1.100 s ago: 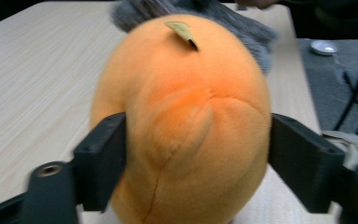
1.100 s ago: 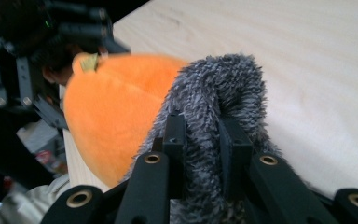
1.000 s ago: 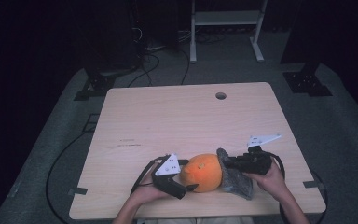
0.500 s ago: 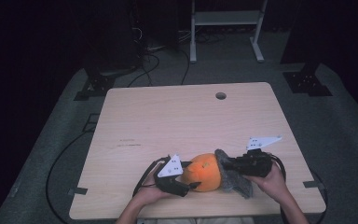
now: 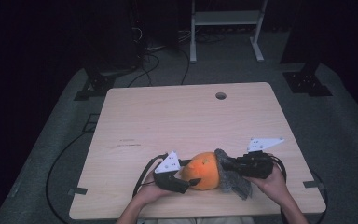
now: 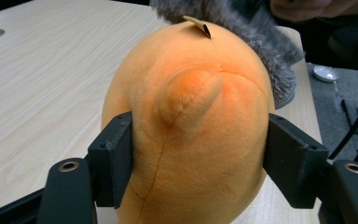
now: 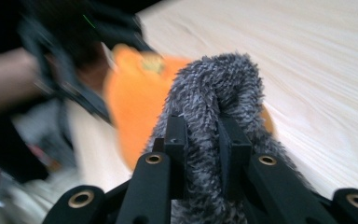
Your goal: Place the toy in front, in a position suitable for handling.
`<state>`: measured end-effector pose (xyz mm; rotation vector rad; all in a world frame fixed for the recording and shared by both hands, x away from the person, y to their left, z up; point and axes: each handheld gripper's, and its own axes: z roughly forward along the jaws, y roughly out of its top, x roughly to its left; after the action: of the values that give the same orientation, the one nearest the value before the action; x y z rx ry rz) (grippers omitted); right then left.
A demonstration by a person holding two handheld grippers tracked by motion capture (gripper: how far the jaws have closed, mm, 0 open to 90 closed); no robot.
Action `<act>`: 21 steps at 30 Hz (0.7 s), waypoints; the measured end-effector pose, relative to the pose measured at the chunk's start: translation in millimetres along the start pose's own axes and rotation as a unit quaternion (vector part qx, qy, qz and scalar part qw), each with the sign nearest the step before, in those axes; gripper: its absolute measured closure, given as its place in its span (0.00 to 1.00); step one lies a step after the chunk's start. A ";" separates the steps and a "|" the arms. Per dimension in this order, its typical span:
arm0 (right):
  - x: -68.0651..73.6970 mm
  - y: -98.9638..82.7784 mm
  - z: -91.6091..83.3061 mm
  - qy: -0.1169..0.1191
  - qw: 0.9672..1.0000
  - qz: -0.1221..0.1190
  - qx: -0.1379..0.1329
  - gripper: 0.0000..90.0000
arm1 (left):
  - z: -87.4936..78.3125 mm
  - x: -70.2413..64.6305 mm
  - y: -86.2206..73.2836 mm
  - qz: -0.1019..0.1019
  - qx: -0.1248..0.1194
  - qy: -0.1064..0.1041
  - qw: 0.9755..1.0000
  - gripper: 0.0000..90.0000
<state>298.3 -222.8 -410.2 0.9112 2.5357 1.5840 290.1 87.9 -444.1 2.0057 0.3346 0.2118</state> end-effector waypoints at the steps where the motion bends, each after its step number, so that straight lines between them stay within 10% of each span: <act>1: 4.1 2.8 -2.6 0.017 1.000 0.002 -0.015 0.84 | 0.8 -1.1 0.2 0.001 -0.001 0.001 1.000 0.35; 4: 26.4 17.1 0.5 0.040 0.998 -0.033 -0.032 0.84 | 4.0 -4.6 1.1 0.002 -0.010 0.007 1.000 0.36; 11: 38.3 22.6 6.7 0.000 0.998 -0.060 -0.018 0.84 | -4.0 -9.6 13.6 0.000 -0.056 0.016 0.998 0.42; 18: 9.9 5.0 13.8 0.037 0.999 0.015 -0.017 0.84 | -12.1 -5.8 12.2 -0.011 -0.055 0.019 0.998 0.43; 21: 17.4 11.0 6.9 0.029 0.999 0.002 -0.031 0.84 | -12.5 -6.5 15.4 -0.011 -0.060 0.013 0.998 0.43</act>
<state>291.1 -205.4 -399.6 0.8771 2.5065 1.7050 282.4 90.0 -424.8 1.8812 0.3538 0.2392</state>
